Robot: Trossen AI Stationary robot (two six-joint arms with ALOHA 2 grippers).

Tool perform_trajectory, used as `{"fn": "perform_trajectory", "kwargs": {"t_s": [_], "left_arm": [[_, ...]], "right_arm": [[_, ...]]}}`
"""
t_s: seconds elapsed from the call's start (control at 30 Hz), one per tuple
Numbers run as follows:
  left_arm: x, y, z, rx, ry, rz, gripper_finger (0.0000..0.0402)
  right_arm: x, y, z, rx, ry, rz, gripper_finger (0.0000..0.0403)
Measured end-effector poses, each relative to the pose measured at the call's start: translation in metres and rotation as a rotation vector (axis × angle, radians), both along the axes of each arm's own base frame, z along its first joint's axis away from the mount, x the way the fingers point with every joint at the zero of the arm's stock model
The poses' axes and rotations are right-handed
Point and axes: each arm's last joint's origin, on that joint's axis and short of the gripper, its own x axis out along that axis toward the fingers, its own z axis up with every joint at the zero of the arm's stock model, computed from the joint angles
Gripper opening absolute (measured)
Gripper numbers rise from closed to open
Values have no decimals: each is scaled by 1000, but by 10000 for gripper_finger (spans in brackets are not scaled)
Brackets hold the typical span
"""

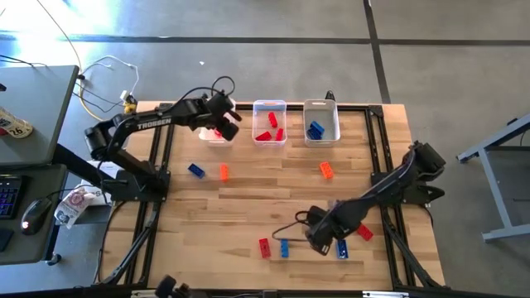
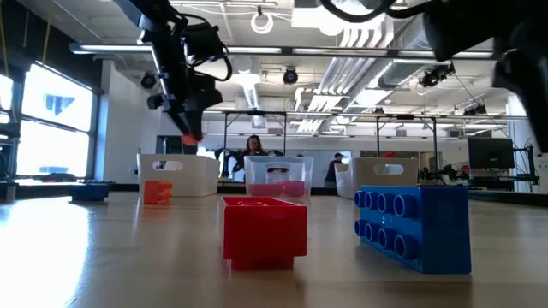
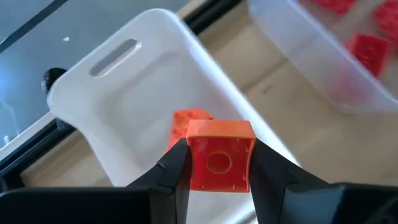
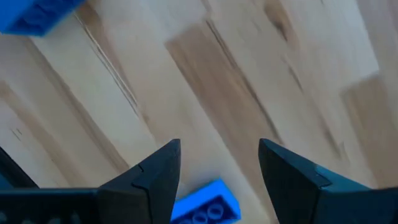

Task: Sort & place blocks by color
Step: Put the orange game piece into the white bin

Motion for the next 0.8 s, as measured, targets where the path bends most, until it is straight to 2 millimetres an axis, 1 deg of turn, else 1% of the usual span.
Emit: {"fn": "perform_trajectory", "kwargs": {"t_s": [0.2, 0.4, 0.8], "left_arm": [[-7, 11, -4, -21, -8, 44, 109], [-7, 12, -6, -32, -5, 44, 125], [-5, 12, -6, -38, -18, 34, 129]], "right_arm": [[-17, 19, 0, -8, 32, -106, 202], [-28, 32, 0, -5, 30, -229, 202], [-53, 57, 0, 21, 46, -510, 202]]}}
